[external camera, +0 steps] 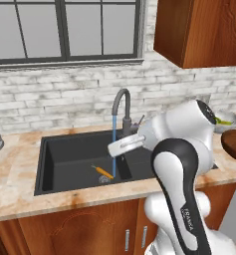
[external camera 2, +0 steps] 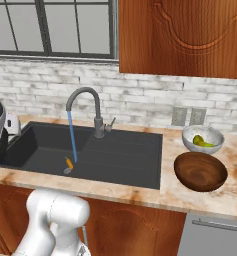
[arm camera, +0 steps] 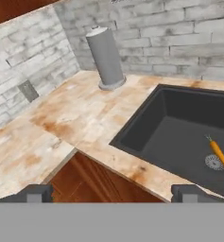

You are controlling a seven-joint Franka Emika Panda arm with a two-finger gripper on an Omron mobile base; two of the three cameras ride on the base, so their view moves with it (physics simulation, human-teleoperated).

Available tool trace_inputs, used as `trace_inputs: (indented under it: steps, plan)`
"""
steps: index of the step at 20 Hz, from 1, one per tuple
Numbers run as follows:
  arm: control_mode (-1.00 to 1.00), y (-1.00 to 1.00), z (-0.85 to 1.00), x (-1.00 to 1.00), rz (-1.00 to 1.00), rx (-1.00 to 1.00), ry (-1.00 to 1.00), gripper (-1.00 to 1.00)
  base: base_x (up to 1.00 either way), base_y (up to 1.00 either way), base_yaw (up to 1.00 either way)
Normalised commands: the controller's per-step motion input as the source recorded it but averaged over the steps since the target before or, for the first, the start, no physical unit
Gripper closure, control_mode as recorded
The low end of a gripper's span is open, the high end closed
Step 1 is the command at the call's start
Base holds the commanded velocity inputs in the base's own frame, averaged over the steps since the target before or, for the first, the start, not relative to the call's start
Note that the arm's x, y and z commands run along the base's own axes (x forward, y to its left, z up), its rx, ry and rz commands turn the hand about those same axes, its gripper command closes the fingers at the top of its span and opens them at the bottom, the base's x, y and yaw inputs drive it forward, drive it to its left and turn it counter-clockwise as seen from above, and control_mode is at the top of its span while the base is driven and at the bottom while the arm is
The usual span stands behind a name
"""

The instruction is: Pick the pears from the sink and place them in one bowl. Place the carrot in the other bowl. Then turn off the sink faucet.

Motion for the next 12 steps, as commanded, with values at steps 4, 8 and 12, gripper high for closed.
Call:
trace_inputs:
  steps: [4,8,12]
  plan:
    - [-1.0,0.07,-0.66,0.8,0.07,-0.19,0.13,-1.0,0.0,0.0,0.0]
    - [-1.0,-0.3,-0.42,0.6,0.04,-0.19,0.08,-1.0,0.0,0.0,0.0]
    - [-1.0,-0.15,-0.39,0.65,0.02,-0.17,0.06,-1.0,0.0,0.0,0.0]
